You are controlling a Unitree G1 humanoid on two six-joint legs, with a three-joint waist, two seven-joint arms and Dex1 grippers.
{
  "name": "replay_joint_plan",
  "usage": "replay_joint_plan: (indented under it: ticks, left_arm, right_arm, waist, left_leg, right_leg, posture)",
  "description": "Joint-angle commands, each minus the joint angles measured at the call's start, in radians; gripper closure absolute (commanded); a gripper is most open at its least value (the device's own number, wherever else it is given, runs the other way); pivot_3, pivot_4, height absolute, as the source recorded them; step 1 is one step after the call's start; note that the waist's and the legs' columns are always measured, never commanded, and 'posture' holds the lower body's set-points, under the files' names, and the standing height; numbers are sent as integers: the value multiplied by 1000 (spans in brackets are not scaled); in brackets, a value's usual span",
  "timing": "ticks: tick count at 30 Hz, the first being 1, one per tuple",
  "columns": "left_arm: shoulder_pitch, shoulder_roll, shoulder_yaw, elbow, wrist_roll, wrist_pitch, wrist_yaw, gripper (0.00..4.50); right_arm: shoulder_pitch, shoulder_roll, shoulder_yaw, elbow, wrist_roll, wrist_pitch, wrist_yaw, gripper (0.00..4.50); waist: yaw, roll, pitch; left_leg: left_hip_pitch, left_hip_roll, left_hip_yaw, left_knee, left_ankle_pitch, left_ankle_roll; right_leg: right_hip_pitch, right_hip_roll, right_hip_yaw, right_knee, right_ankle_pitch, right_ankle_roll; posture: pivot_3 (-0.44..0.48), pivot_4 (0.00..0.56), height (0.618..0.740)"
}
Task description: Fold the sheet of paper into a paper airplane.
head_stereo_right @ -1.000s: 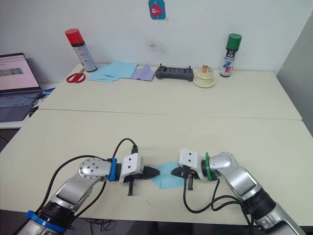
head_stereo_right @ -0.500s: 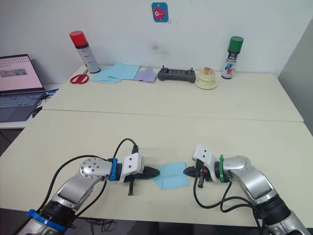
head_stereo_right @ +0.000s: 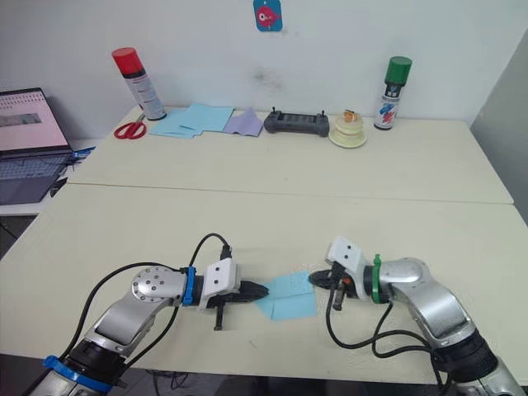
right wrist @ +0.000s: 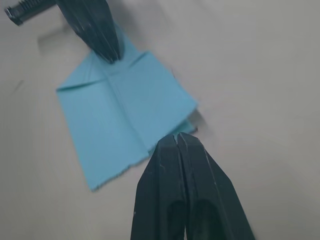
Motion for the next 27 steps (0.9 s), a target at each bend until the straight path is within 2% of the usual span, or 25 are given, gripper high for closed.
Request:
replay_joint_plan:
  ticks: [1, 5, 10, 13, 17, 21, 27]
  left_arm:
    - [24, 17, -29, 48, 56, 34, 2, 4500]
    - [30, 17, -2, 13, 21, 58, 0, 4500]
    - [21, 8, 105, -86, -156, 221, -8, 4500]
    - [-13, -2, 123, -133, -214, 282, -14, 4500]
    - [-36, -24, 70, -164, -190, 298, -16, 4500]
    - [-7, 0, 3, -158, -106, 244, -31, 4500]
    - [25, 29, -20, -97, -20, 169, -20, 4500]
  right_arm:
    - [-24, 69, 105, 50, -45, -39, -25, 4463]
    - [-30, 86, 173, 149, -108, -90, -14, 4463]
    - [-35, 97, 183, 186, -113, -117, -9, 4463]
    - [-32, 99, 184, 193, -114, -127, -9, 4463]
    - [-26, 94, 189, 190, -112, -128, 2, 4463]
    - [-19, 100, 194, 196, -118, -133, -1, 4463]
    - [-15, 107, 194, 187, -118, -127, -8, 4463]
  waist:
    - [0, 0, 0]
    - [-2, 1, -1]
    - [-6, -3, 1]
    - [-7, -5, 4]
    - [-8, -7, 6]
    - [-9, -8, 6]
    - [-8, -8, 7]
  left_leg:
    - [0, 0, 0, -1, 0, 0]
    - [0, 0, 2, -7, 0, 0]
    - [0, 1, 1, -7, 0, 0]
    - [0, 2, 0, -8, 0, 0]
    - [0, 2, 0, -8, 0, 0]
    - [0, 2, 1, -8, 0, 0]
    - [0, 2, 0, -9, 0, 0]
  right_leg:
    - [0, 0, 0, -2, 0, 0]
    - [0, 0, 1, -8, 1, 2]
    - [0, 1, 0, -8, 1, 1]
    - [0, 2, 0, -8, 1, 1]
    - [0, 3, 1, -8, 1, 1]
    - [-1, 3, 1, -8, 0, 1]
    - [-1, 3, 0, -8, 0, -1]
  posture:
    - [0, 150, 740]
    - [0, 150, 740]
    - [0, 150, 740]
    - [0, 150, 740]
    - [0, 150, 740]
    - [0, 150, 740]
    - [0, 150, 740]
